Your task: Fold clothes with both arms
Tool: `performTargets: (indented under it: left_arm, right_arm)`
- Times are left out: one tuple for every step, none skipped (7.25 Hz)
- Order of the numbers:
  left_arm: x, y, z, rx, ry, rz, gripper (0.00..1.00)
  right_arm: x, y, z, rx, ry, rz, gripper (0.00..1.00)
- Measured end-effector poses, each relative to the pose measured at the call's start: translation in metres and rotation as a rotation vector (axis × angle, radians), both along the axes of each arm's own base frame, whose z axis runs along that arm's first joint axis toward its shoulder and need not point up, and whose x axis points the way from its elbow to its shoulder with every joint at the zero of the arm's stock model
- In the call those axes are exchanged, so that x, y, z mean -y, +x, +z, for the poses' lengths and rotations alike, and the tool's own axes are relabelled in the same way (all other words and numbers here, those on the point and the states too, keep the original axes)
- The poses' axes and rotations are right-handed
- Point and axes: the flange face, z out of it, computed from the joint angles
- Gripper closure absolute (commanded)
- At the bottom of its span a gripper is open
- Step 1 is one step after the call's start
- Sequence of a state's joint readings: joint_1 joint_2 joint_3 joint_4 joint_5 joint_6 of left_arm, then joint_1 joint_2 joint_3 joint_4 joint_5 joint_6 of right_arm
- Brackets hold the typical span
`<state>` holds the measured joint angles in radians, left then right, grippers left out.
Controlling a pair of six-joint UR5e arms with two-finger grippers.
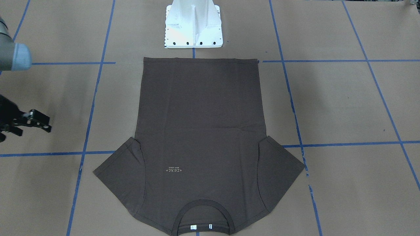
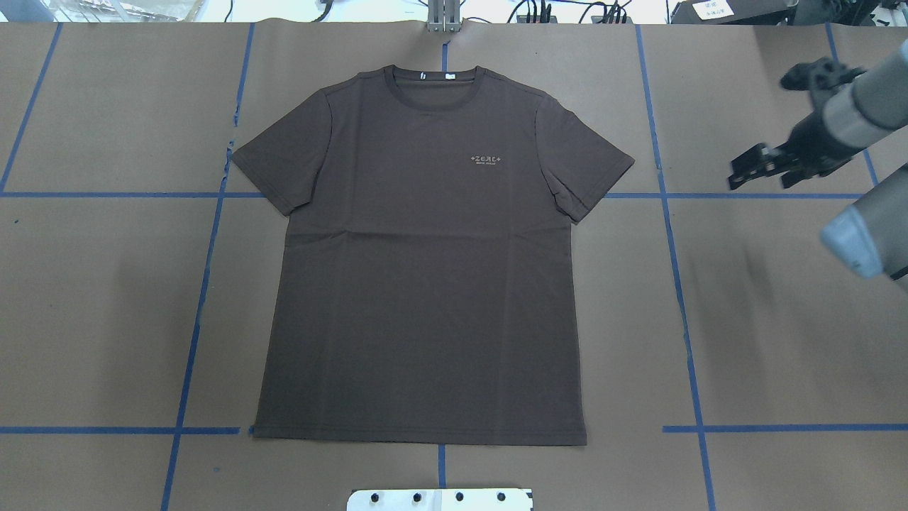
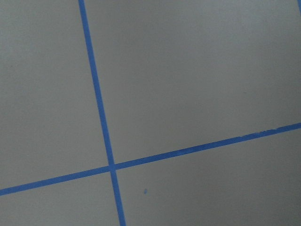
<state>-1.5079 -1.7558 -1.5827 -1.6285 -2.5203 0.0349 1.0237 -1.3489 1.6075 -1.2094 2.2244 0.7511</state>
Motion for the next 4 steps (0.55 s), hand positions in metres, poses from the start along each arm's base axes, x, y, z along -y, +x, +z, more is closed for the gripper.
performTargets:
  left_arm:
    - [-0.001, 0.001, -0.005, -0.016, 0.033, 0.004, 0.0]
    - [-0.003, 0.002, -0.007, -0.025, 0.055, 0.007, 0.0]
    - [-0.004, 0.002, -0.007, -0.028, 0.064, 0.008, 0.0]
    - [-0.005, 0.002, -0.006, -0.029, 0.069, 0.009, 0.0]
  right_arm:
    - [0.006, -0.04, -0.008, 0.012, -0.018, 0.063, 0.07]
    - [0.024, -0.07, -0.019, 0.033, -0.06, 0.134, 0.08]
    - [0.04, -0.087, -0.024, 0.035, -0.081, 0.187, 0.09]
    - [0.055, -0.095, -0.027, 0.013, -0.07, 0.242, 0.09]
